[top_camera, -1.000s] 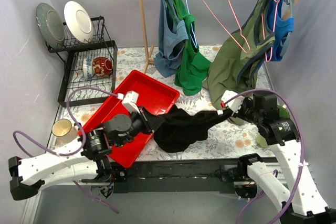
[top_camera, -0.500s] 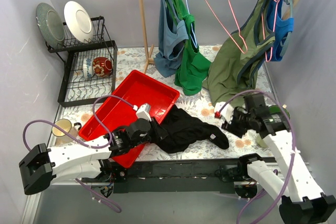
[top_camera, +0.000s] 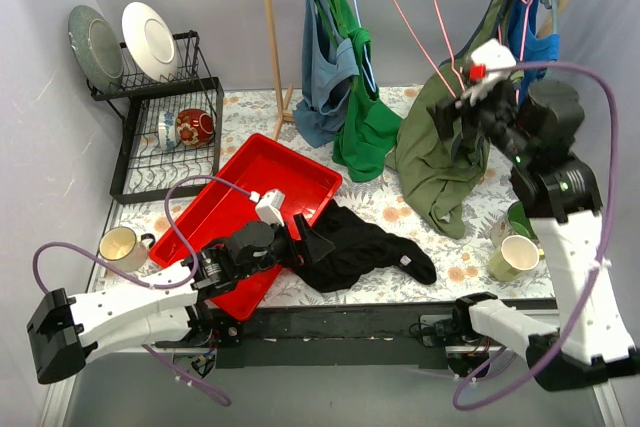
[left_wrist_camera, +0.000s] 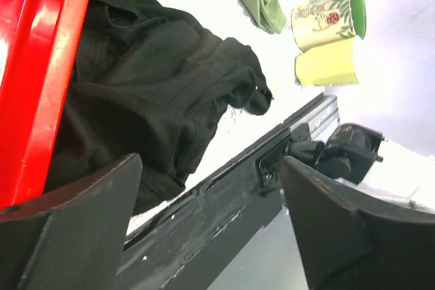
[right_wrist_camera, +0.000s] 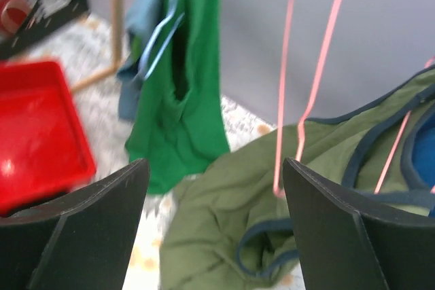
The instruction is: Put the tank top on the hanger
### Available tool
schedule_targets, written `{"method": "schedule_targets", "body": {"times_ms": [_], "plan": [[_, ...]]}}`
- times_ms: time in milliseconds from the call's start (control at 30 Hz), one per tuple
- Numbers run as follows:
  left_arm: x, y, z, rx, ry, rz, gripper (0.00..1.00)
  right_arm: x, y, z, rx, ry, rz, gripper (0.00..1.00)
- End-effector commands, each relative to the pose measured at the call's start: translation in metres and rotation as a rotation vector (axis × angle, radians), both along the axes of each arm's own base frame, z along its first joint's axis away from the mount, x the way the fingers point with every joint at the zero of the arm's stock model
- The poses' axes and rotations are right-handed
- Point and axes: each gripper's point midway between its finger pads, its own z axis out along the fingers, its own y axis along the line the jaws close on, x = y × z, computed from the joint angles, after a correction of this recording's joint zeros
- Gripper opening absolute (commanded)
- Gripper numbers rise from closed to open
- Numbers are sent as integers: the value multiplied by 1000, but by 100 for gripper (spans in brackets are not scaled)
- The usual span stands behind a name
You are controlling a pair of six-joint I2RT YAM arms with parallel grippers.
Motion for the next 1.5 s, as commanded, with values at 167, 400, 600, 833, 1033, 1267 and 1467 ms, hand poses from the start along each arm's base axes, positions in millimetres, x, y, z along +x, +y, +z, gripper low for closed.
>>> {"method": "schedule_targets", "body": {"times_ms": [167, 400, 600, 833, 1033, 1267, 1467], "plan": [[-8, 24, 41, 18, -79, -18, 98, 107, -52, 41, 303, -50, -317, 81], [-18, 41, 44, -42, -72, 6, 98, 134, -29, 18, 364, 100, -82, 65], [-20, 51, 50, -76, -86, 31, 98, 135, -18, 12, 368, 132, -13, 62], [-18, 51, 54, -69, -95, 36, 98, 144, -17, 8, 407, 168, -18, 54], [-18, 46, 54, -76, -89, 26, 98, 176, -13, -10, 418, 227, -18, 35], [-17, 45, 53, -78, -84, 33, 98, 180, -13, -9, 357, 176, 15, 1], [-17, 39, 51, -76, -81, 15, 98, 178, -15, -7, 323, 113, 22, 1]]}}
